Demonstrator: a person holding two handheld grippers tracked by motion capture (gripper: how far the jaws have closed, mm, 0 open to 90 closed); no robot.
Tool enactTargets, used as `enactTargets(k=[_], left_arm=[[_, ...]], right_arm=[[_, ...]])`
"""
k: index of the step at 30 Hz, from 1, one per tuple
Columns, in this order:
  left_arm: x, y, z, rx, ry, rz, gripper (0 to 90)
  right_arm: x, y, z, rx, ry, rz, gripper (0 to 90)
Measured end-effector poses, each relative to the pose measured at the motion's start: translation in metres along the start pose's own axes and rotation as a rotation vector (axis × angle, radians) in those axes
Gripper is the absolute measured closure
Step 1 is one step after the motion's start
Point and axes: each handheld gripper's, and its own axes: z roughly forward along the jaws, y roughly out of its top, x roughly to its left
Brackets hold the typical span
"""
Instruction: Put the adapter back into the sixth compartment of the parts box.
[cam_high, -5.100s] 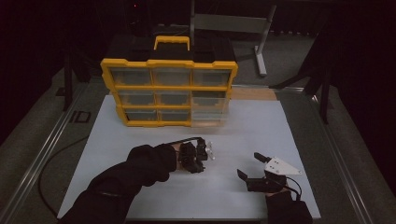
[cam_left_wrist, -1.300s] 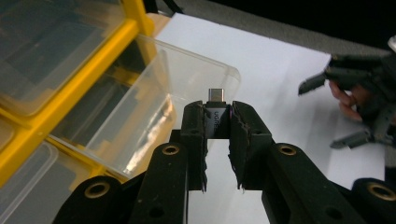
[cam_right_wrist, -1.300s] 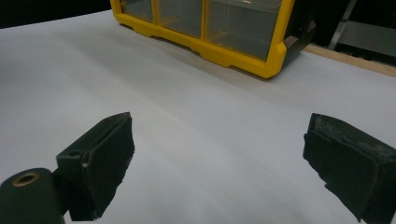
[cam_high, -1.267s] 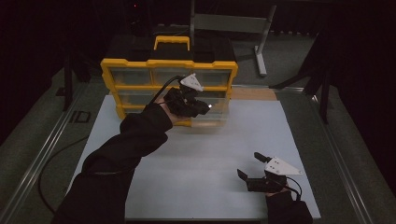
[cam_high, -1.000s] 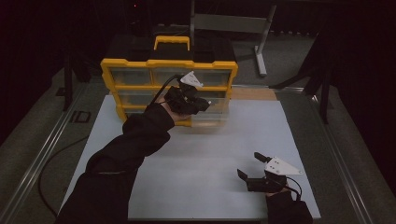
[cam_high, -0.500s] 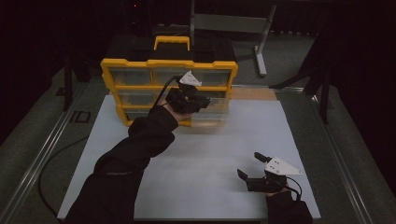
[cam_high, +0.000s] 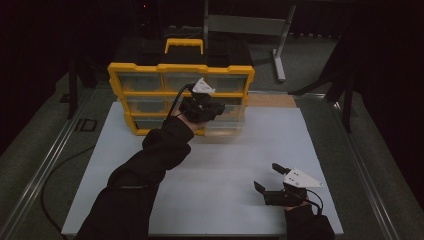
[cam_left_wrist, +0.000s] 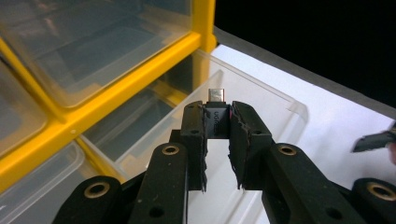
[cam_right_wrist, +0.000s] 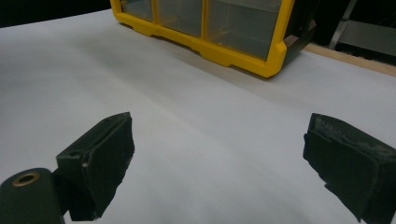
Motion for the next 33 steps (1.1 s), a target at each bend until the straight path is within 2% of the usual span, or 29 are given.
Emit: enactTargets(k=[7, 15, 18, 19, 22, 23, 24, 27, 33], left_arm=[[0.0015, -0.0031, 0.0045, 0.013, 0.006, -0.008, 77.3], [0.0033, -0.0041, 0.0074, 0.038, -0.007, -0.023, 76.9], [0.0032, -0.0037, 0.0068, 0.039, -0.001, -0.013, 75.3], [0.0026, -0.0033, 0.0070, 0.036, 0.011, -0.015, 68.3], [0.0028, -0.0023, 0.0062, 0.033, 0.002, -0.025, 53.5], [0.0024, -0.0013, 0.0048, 0.034, 0.010, -0.021, 53.5], [0.0023, -0.0007, 0.0041, 0.031, 0.006, -0.027, 47.1], [0.0015, 0.0007, 0.0019, 0.025, 0.010, -0.024, 37.5], [-0.0007, 0.0024, -0.0025, 0.027, 0.014, -0.013, 24.8]], right_arm=[[-0.0001, -0.0002, 0.0000, 0.000, 0.002, 0.007, 8.4], [-0.0002, -0.0005, 0.0001, 0.002, 0.003, 0.008, 8.4], [-0.0002, -0.0005, 0.0003, 0.001, 0.003, 0.006, 8.4], [-0.0001, -0.0005, 0.0003, 0.001, 0.004, 0.007, 8.4], [-0.0005, -0.0006, 0.0002, 0.003, 0.003, 0.005, 8.4], [-0.0004, -0.0007, 0.0004, 0.002, 0.002, 0.007, 8.4], [-0.0004, -0.0007, 0.0004, 0.003, 0.001, 0.007, 8.4], [-0.0006, -0.0006, 0.0003, 0.004, 0.003, 0.004, 8.4], [-0.0006, -0.0007, 0.0002, 0.004, 0.005, 0.001, 8.4]])
